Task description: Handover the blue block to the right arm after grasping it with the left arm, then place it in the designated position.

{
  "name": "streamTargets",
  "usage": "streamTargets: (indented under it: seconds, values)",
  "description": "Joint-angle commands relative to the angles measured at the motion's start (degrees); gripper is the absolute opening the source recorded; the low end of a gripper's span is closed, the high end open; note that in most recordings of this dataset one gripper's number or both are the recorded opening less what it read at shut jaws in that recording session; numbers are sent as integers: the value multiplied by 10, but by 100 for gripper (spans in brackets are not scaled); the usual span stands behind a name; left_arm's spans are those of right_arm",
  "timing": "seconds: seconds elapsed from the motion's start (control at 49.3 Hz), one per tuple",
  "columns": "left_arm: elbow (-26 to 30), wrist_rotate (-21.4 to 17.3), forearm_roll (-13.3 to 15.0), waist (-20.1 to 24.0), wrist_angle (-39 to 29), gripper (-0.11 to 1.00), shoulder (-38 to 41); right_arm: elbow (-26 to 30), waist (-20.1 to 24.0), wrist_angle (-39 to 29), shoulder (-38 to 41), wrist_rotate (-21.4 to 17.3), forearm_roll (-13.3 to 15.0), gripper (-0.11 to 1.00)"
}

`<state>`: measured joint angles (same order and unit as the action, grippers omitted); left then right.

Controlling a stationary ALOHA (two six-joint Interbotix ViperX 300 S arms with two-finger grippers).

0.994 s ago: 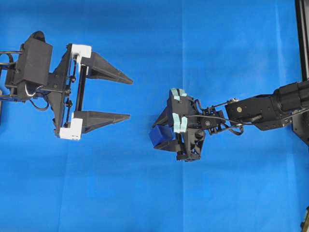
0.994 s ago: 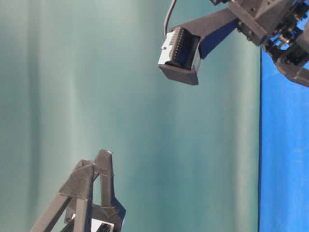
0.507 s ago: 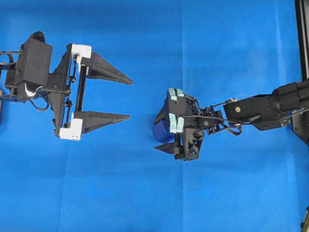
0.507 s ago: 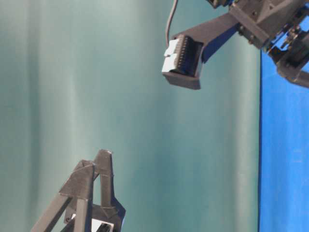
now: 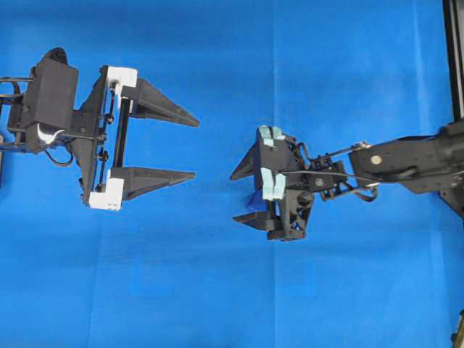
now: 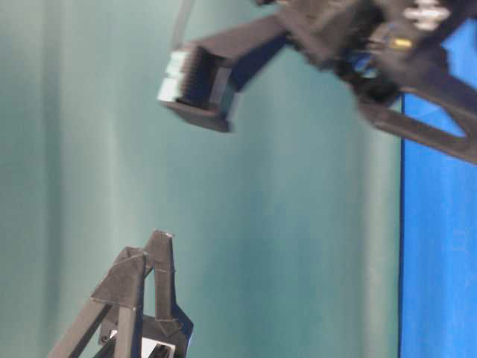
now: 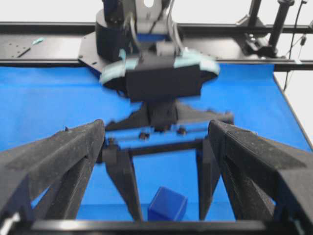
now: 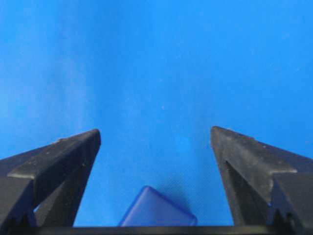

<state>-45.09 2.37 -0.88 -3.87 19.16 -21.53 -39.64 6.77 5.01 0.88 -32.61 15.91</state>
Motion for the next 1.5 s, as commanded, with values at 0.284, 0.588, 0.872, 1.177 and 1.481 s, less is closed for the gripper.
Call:
streamTargets:
  seconds: [0.284,0.588,0.872,1.177,1.481]
  values:
    - [5,0,-2,2,3,92,-9,27,7,-115,-138,1,15,93]
    - [6,0,-2,1,3,92,-9,26,7,-195,-247,1,30,92]
    - [8,1,-2,1,4,92,-7,11,4,-215,-311,-3,57,92]
    - [8,1,-2,1,4,92,-7,7,1,-156,-314,-3,76,92]
    - [7,1,-2,1,6,92,-9,-12,0,-119,-343,-1,81,92]
